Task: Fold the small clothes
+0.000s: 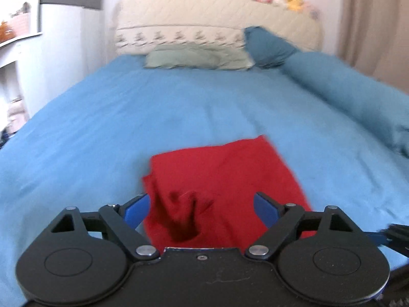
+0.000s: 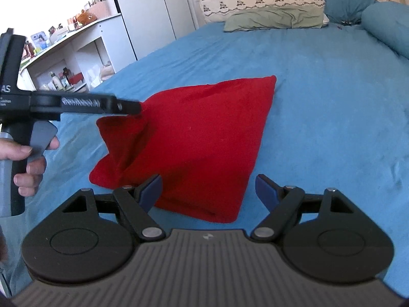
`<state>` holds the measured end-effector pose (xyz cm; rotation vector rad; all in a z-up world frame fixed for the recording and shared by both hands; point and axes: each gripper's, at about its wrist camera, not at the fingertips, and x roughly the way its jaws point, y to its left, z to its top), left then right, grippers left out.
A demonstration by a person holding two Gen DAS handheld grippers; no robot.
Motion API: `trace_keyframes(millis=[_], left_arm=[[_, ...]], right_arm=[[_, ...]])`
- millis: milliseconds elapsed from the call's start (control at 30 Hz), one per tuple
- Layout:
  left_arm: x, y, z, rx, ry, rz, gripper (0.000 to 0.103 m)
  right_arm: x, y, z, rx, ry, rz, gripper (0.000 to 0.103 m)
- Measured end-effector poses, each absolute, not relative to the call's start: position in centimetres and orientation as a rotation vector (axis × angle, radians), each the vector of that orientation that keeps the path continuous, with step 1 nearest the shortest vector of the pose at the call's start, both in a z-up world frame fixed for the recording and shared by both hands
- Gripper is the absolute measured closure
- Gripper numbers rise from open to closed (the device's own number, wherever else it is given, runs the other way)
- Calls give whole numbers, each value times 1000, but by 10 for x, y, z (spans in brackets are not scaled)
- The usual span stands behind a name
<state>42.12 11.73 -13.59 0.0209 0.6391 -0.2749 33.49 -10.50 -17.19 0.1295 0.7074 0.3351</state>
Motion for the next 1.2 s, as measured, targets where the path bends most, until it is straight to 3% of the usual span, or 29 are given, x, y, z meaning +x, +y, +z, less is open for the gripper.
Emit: trace_keyframes(millis=[100,233,300,367,400,667,933,1000,1067,1100,1200], left_arm=[[428,113,-140,126,691,-338,21],[437,113,-151,155,787,-422,59],[437,119,-155,142,832,-428,66],[434,126,-159,123,857,-427,85],[431,130,-161,110,867,-420,88],[395,177,-200,-51,936,-350,89],[390,189,-182,-150,921,-258,87],[384,188,-161,-88,838,-235,77],[386,177,-144,-60,773,-273,50],[391,171,-139,-70,761,-304,44],[420,151,-139,-106,766,-362,40]], right_arm=[[338,-109,-170,155,708,337,8],[340,-111,-172,178,713,329,8],[338,-113,-171,191,715,331,8],[337,-113,-169,196,711,331,8],[337,-114,-168,195,709,332,8],[334,-118,-167,207,718,330,8],[327,-114,-173,120,725,327,8],[324,-117,-173,113,721,327,8],[324,-120,-172,117,717,326,8],[326,-120,-172,120,715,323,8],[333,-119,-170,143,705,318,8]])
